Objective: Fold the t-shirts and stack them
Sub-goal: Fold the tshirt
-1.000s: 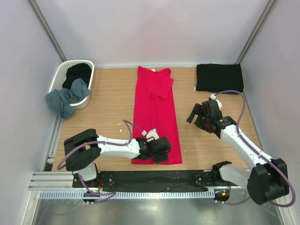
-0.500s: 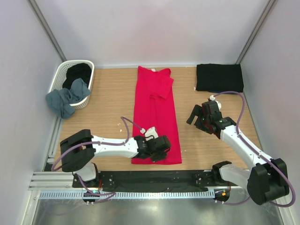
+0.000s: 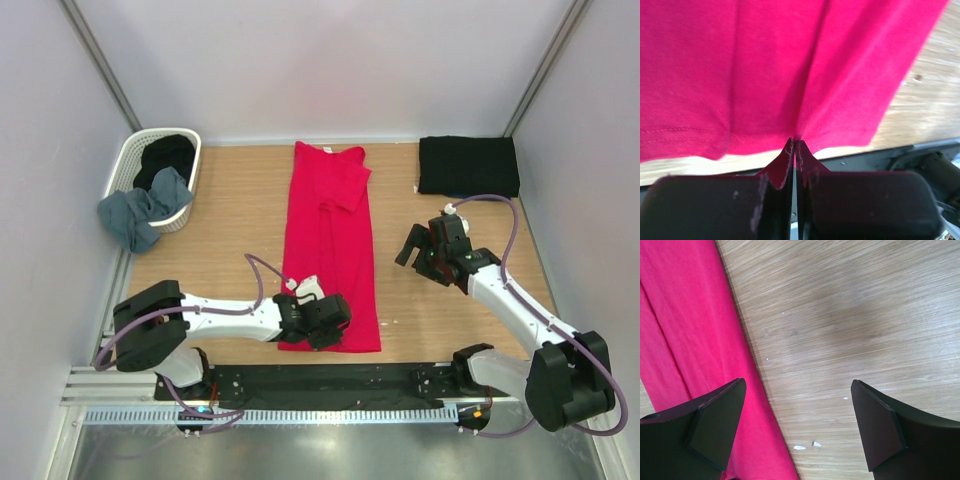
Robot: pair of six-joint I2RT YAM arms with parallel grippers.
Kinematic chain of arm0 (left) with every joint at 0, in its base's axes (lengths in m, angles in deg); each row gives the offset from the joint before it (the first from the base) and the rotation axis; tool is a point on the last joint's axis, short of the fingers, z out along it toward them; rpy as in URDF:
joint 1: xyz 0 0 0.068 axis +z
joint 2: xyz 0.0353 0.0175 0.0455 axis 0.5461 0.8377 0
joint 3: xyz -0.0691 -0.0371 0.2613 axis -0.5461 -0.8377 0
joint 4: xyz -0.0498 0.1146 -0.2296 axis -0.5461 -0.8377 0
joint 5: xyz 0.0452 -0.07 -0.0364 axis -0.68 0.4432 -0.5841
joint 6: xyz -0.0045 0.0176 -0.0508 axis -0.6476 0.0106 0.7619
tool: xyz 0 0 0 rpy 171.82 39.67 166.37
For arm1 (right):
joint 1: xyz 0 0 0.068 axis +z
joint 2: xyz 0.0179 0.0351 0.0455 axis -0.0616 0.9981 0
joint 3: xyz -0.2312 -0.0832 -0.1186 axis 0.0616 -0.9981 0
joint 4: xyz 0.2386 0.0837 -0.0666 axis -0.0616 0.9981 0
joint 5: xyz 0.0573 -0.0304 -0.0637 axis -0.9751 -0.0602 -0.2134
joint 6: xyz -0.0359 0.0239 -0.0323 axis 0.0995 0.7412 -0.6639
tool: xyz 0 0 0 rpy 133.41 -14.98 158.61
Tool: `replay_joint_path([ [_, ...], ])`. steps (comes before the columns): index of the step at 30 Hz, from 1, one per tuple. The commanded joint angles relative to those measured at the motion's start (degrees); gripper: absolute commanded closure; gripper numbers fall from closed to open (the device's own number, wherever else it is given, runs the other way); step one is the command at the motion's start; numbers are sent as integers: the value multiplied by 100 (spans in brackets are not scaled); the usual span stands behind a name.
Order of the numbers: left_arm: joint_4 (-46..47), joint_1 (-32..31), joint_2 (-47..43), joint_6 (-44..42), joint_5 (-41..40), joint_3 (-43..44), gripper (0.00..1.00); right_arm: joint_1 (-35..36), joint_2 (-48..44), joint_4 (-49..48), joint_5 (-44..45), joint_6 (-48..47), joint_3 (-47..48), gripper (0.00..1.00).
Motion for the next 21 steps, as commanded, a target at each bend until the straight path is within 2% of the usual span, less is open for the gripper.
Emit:
replay_joint_path([
  [1, 57, 35, -155, 190, -17, -189, 100, -28, 4, -195, -61, -34, 15, 8],
  [21, -470, 26, -620, 119, -412, -180, 100, -28, 171, -327, -210, -25, -46, 8],
])
